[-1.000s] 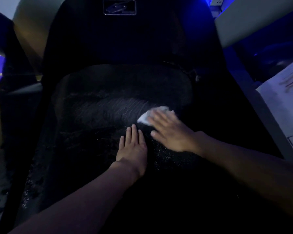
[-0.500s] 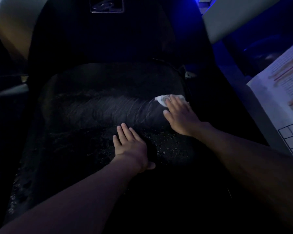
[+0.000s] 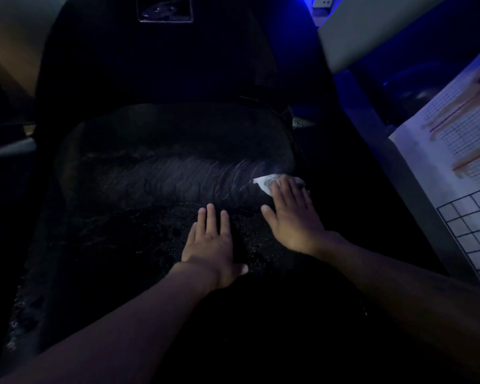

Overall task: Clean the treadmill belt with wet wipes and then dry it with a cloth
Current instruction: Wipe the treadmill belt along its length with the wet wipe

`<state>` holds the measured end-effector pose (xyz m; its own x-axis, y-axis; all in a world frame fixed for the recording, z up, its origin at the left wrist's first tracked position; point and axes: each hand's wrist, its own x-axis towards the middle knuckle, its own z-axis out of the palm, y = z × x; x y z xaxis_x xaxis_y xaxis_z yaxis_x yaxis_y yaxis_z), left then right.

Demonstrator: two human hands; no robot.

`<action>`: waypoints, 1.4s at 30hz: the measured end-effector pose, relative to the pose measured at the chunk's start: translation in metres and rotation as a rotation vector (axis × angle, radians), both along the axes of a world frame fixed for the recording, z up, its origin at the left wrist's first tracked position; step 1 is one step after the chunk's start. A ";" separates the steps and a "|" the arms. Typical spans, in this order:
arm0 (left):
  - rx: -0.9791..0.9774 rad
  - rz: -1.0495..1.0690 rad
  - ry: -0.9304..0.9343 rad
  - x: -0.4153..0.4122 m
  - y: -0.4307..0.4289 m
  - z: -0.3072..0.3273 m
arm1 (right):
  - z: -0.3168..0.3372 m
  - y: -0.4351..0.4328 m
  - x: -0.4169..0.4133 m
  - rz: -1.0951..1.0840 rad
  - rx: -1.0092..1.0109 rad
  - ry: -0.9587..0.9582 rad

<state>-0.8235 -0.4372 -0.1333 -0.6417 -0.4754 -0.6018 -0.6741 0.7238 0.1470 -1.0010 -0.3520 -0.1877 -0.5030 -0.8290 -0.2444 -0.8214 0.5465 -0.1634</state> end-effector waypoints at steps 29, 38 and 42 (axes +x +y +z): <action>-0.025 0.209 -0.057 0.054 -0.002 0.004 | 0.013 -0.009 0.004 0.328 -0.032 -0.026; -0.106 0.203 -0.068 0.074 -0.015 0.006 | 0.018 -0.014 0.013 0.402 0.016 -0.025; -0.064 0.289 -0.098 0.076 -0.016 0.005 | 0.009 -0.017 0.054 0.465 -0.030 0.038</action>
